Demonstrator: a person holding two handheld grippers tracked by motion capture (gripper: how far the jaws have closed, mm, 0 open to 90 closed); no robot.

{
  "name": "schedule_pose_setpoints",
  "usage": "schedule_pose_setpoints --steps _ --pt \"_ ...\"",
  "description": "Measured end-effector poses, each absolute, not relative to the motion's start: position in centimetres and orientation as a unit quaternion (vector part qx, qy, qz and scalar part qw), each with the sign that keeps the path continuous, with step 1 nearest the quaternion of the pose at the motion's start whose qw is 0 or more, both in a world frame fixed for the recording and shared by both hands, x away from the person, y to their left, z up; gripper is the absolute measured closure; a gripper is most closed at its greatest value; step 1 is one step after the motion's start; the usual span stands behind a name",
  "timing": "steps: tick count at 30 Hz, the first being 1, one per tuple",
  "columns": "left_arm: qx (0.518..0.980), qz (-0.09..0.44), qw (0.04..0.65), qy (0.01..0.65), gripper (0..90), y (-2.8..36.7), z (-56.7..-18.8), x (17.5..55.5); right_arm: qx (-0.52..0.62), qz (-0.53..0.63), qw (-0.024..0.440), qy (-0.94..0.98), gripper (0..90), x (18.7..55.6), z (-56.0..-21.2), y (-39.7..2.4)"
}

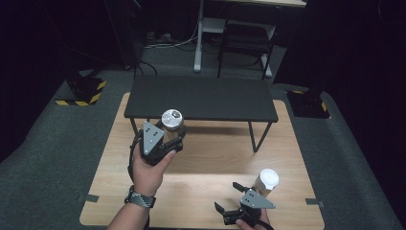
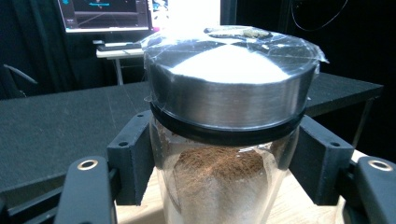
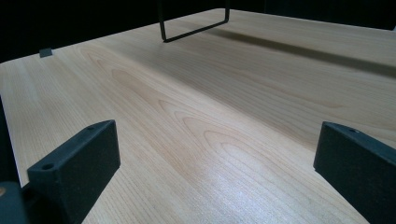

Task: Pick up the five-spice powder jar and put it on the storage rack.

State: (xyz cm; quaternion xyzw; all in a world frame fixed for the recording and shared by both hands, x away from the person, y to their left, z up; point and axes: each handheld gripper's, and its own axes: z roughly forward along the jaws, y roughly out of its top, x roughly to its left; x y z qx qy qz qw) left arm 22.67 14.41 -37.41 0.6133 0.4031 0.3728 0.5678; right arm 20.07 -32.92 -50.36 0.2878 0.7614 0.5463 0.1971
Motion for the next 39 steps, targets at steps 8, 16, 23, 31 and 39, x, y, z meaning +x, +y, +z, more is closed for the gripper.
schedule_pose_setpoints --steps 8,16,23,31,39 --pt "0.609 0.379 0.570 0.401 31.1 14.3 -36.0 23.1 0.289 0.546 0.197 0.761 0.0 20.1 -50.4 -33.0" --pt "0.601 0.380 0.574 0.406 31.1 14.3 -34.8 24.6 0.288 0.546 0.198 0.761 0.0 20.0 -50.4 -32.9" --pt "0.593 0.391 0.573 0.409 31.2 14.0 -34.3 25.6 0.288 0.547 0.197 0.761 0.0 20.0 -50.4 -33.0" --pt "0.593 0.396 0.567 0.412 31.1 13.5 -34.0 27.3 0.288 0.547 0.198 0.761 0.0 20.0 -50.4 -33.1" --pt "0.594 0.395 0.559 0.422 31.1 13.0 -34.3 29.4 0.283 0.546 0.201 0.763 0.0 20.0 -50.4 -33.0"
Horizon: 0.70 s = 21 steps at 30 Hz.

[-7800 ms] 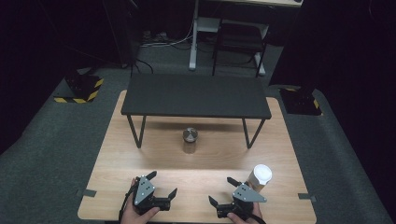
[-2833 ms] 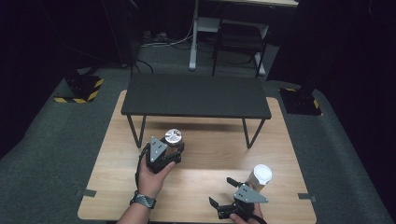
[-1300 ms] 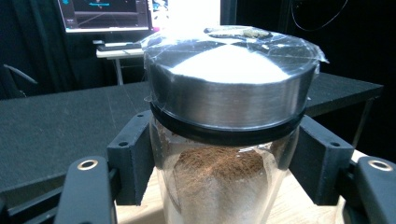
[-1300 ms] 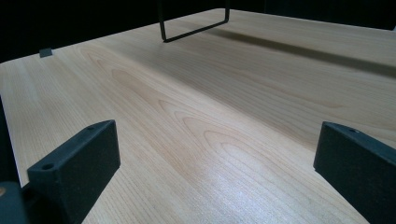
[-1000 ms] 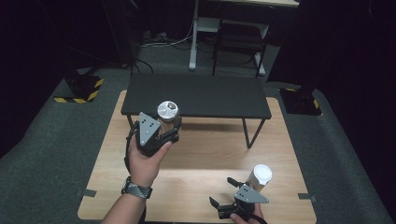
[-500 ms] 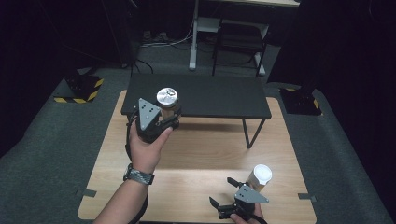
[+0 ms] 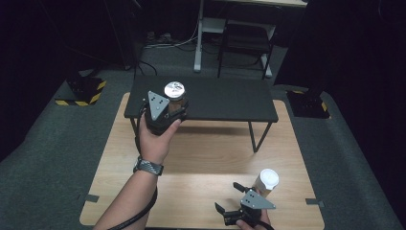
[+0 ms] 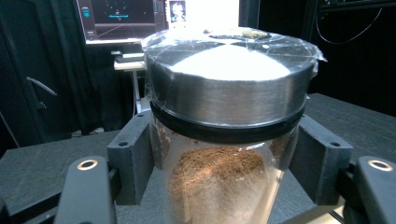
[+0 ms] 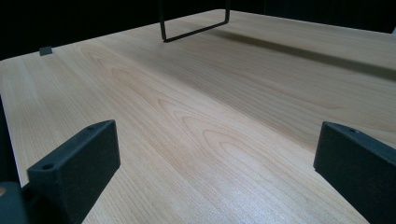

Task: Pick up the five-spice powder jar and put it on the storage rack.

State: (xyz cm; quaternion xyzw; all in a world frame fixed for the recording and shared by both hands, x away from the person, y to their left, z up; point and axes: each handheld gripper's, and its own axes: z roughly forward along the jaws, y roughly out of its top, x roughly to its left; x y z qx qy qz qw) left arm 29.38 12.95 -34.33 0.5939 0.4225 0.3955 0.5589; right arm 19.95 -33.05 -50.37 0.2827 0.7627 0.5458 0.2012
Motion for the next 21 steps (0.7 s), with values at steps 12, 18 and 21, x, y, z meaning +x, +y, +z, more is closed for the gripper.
schedule_pose_setpoints --steps 12,18,21 --pt "0.596 0.397 0.548 0.432 31.1 12.1 -33.9 31.9 0.281 0.546 0.201 0.763 0.0 19.9 -50.4 -33.1" --pt "0.596 0.397 0.545 0.436 31.1 11.9 -33.9 32.5 0.282 0.546 0.201 0.763 0.0 19.9 -50.4 -33.1" --pt "0.597 0.395 0.542 0.439 31.1 11.8 -33.9 33.0 0.282 0.546 0.201 0.763 0.0 19.9 -50.4 -33.1"
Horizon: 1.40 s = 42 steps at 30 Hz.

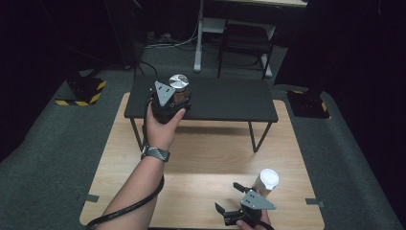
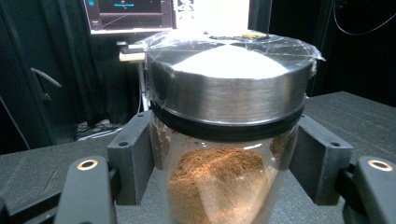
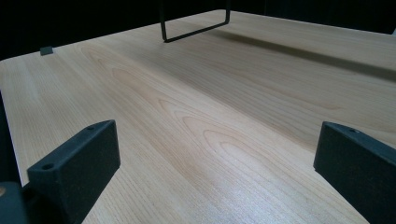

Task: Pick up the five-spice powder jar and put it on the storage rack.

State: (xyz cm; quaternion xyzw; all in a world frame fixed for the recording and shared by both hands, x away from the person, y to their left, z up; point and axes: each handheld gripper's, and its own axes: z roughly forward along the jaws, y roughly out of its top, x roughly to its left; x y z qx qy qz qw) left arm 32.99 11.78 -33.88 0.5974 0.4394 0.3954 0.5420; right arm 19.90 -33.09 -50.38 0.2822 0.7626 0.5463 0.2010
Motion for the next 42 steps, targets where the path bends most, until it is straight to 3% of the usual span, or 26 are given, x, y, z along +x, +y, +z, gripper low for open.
schedule_pose_setpoints --steps 42 --pt "0.603 0.383 0.540 0.445 30.9 11.4 -34.1 34.3 0.278 0.545 0.203 0.764 0.0 19.9 -50.4 -33.0"
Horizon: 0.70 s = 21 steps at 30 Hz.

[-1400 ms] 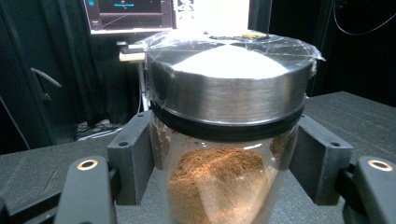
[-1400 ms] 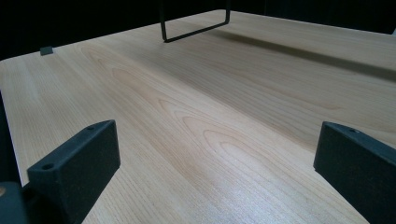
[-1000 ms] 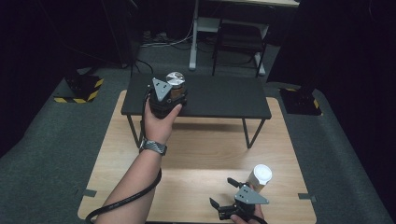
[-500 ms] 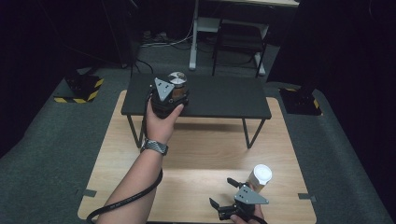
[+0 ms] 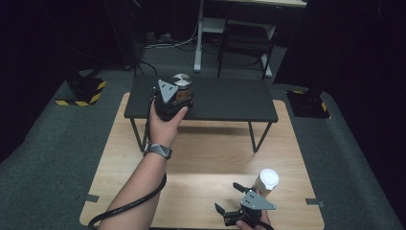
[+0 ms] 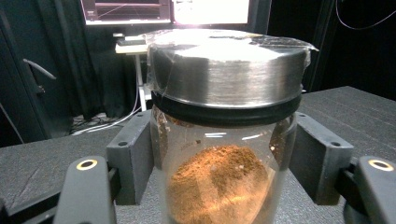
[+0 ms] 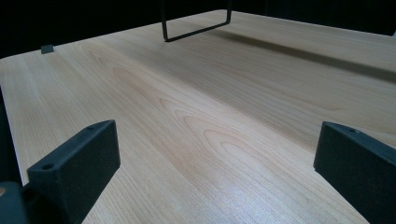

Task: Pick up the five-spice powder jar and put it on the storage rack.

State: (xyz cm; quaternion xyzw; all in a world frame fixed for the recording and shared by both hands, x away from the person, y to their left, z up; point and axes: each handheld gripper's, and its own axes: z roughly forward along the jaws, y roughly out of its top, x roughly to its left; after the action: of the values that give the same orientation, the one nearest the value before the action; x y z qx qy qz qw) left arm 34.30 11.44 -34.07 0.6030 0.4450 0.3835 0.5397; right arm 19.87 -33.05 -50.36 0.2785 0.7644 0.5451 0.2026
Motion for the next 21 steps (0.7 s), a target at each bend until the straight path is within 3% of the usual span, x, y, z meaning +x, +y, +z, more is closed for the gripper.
schedule_pose_setpoints --steps 5,11,14,21 --pt "0.601 0.378 0.542 0.450 28.6 11.56 -34.01 34.37 0.279 0.545 0.203 0.765 0.0 19.87 -50.35 -33.02" --pt "0.599 0.369 0.545 0.456 14.7 11.79 -34.04 34.38 0.280 0.545 0.201 0.765 0.0 19.90 -50.33 -33.03" --pt "0.592 0.371 0.546 0.461 3.5 11.70 -34.16 34.21 0.279 0.545 0.202 0.765 0.0 19.91 -50.34 -33.04" --pt "0.594 0.365 0.562 0.446 0.5 12.26 -34.36 33.69 0.280 0.545 0.201 0.765 0.0 19.89 -50.34 -33.01"
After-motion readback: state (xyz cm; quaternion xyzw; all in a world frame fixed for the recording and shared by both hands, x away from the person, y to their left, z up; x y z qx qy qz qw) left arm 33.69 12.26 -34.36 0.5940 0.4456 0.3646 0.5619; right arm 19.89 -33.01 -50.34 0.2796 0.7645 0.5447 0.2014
